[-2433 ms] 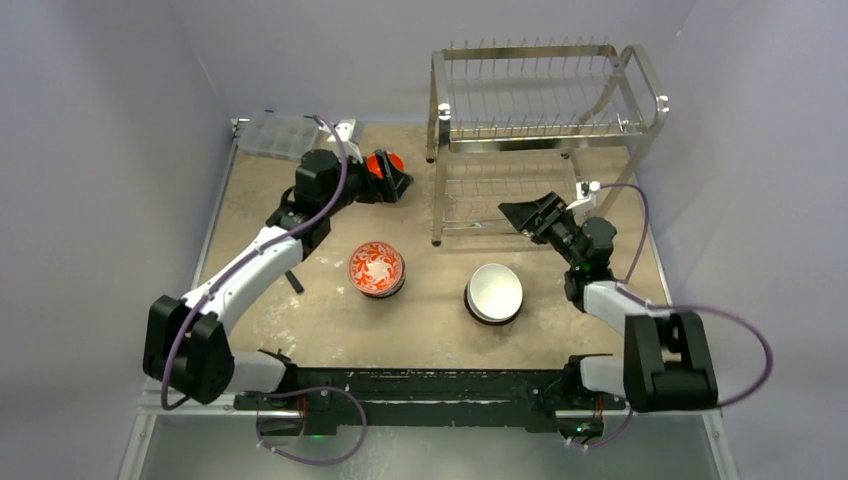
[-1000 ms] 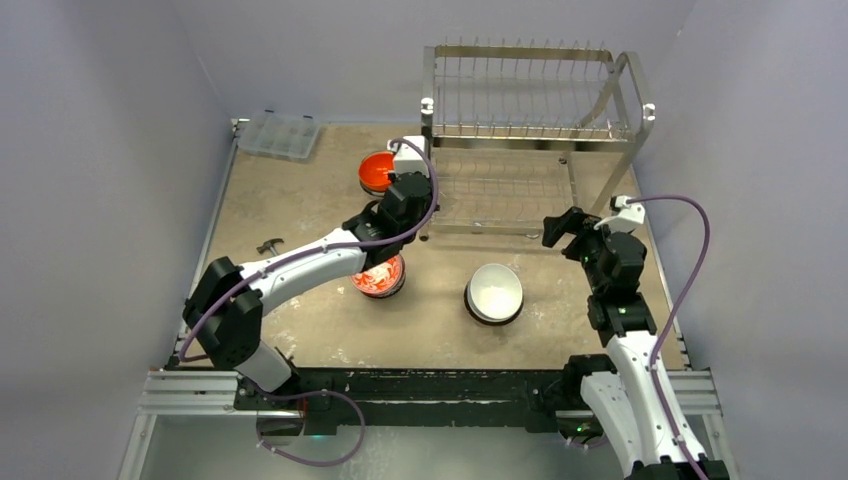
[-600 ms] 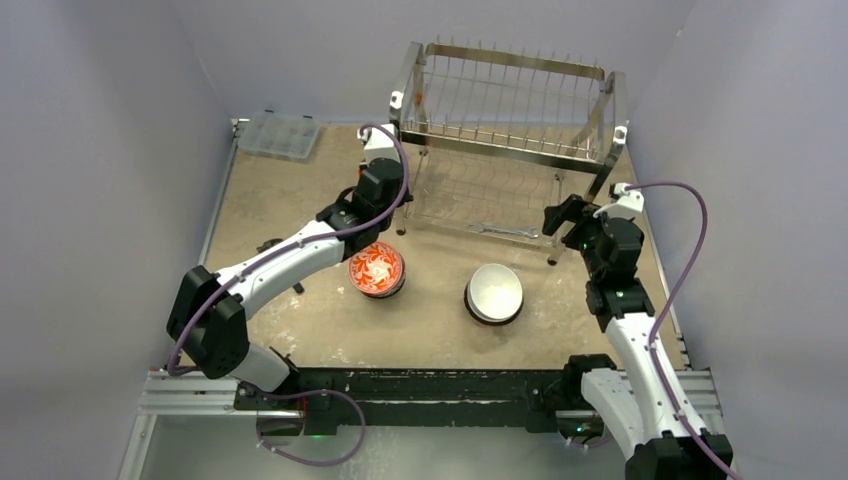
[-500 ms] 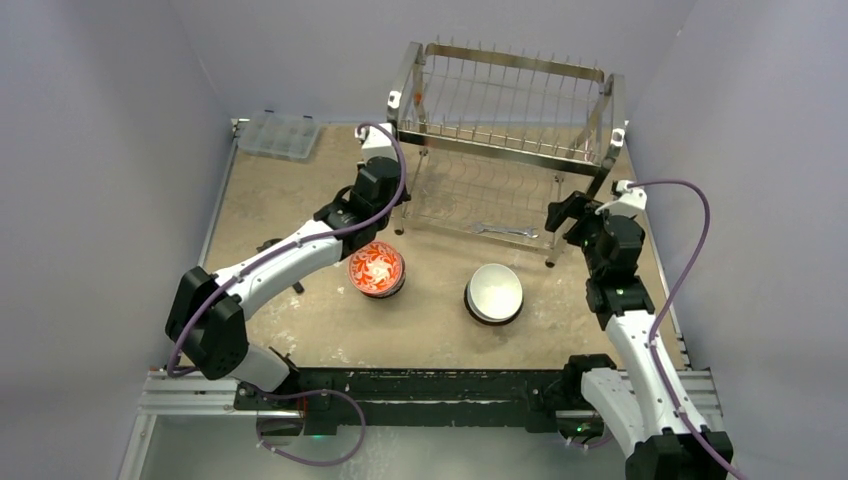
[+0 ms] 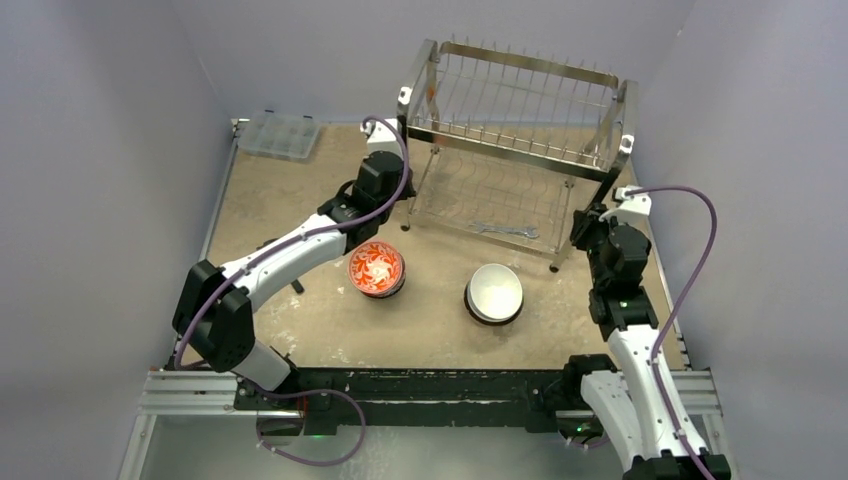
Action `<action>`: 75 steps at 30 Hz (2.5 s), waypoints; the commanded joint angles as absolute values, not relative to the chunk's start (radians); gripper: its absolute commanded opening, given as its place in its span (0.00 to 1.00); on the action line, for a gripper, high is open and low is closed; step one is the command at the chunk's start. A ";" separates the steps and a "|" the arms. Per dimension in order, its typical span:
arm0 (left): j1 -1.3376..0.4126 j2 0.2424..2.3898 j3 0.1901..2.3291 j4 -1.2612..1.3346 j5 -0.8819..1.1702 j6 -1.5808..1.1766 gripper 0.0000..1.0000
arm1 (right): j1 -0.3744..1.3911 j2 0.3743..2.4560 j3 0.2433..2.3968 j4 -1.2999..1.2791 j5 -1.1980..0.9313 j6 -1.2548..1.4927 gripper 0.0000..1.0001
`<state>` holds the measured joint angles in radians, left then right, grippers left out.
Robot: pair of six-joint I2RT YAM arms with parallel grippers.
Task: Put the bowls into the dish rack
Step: Adjust the dish rack at the center of the board, then pick up the bowl from the center of the board.
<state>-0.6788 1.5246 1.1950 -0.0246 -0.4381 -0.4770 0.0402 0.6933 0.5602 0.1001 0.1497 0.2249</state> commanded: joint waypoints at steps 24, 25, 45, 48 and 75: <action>-0.773 1.538 1.184 -0.054 -0.402 -0.612 0.00 | 0.038 0.912 0.771 0.112 0.246 0.449 0.15; -0.772 1.533 1.180 -0.056 -0.402 -0.613 0.00 | 0.038 0.914 0.775 0.107 0.246 0.444 0.17; -0.775 1.281 0.872 0.045 -0.102 -0.769 0.68 | 0.038 0.670 0.640 -0.093 -0.212 0.485 0.96; -0.798 1.287 0.858 0.042 -0.050 -0.790 0.72 | 0.038 0.652 0.607 -0.110 -0.287 0.497 0.97; -0.910 1.335 0.842 0.068 0.074 -0.809 0.80 | 0.039 0.755 0.245 0.089 -0.626 0.637 0.92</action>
